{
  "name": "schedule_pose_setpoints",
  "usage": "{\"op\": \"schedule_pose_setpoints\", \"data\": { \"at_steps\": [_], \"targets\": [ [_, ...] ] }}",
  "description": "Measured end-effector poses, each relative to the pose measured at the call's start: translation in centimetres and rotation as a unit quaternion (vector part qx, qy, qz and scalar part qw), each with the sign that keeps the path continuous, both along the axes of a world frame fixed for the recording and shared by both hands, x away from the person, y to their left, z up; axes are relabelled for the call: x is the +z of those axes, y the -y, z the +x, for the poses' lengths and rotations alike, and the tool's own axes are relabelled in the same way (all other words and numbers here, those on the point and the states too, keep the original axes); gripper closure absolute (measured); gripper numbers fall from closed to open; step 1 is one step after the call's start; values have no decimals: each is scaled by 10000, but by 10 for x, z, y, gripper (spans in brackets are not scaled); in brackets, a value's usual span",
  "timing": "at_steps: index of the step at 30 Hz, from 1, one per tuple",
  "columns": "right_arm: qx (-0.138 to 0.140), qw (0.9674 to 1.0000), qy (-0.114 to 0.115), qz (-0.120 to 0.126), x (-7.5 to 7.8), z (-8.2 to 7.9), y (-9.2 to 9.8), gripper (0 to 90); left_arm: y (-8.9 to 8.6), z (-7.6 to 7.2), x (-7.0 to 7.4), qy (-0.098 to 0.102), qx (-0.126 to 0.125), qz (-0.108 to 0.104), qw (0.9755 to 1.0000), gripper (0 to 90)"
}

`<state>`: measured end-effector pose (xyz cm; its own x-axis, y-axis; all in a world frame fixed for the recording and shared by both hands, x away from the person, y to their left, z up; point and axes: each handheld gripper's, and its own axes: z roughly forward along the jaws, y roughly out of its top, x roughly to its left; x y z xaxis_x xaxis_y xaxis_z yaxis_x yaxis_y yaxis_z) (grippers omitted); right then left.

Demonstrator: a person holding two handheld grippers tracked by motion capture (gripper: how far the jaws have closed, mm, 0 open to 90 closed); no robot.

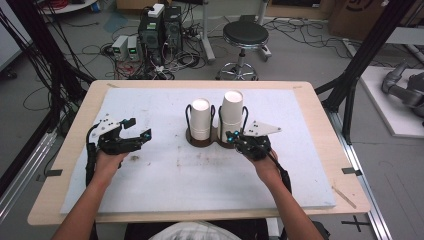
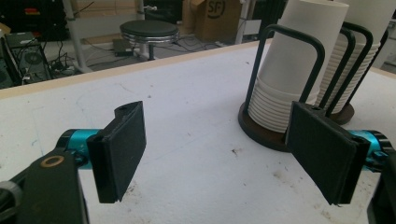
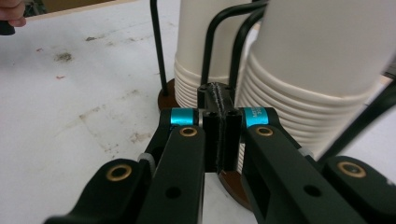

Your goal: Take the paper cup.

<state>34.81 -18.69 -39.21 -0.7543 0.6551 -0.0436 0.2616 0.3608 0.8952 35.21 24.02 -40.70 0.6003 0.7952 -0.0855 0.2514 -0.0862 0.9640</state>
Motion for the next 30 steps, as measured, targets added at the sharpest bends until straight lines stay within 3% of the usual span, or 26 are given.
{"op": "schedule_pose_setpoints", "data": {
  "at_steps": [5,10,16,19,30],
  "targets": [
    [52,9999,5,112,-2,5,-11,900,2,0,0,33,-54,42,10000,204],
    [132,9999,75,75,-5,8,-31,900,0,0,0,40,-24,24,10000,204],
    [15,9999,134,-67,-13,10,-52,900,0,1,-1,31,-17,18,10000,205],
    [-172,9998,-1,-48,-20,14,-60,900,1,2,-1,25,-30,30,10000,206],
    [-343,9989,-189,-276,-38,17,-76,900,1,1,-1,57,-18,36,10000,206]
  ]
}}
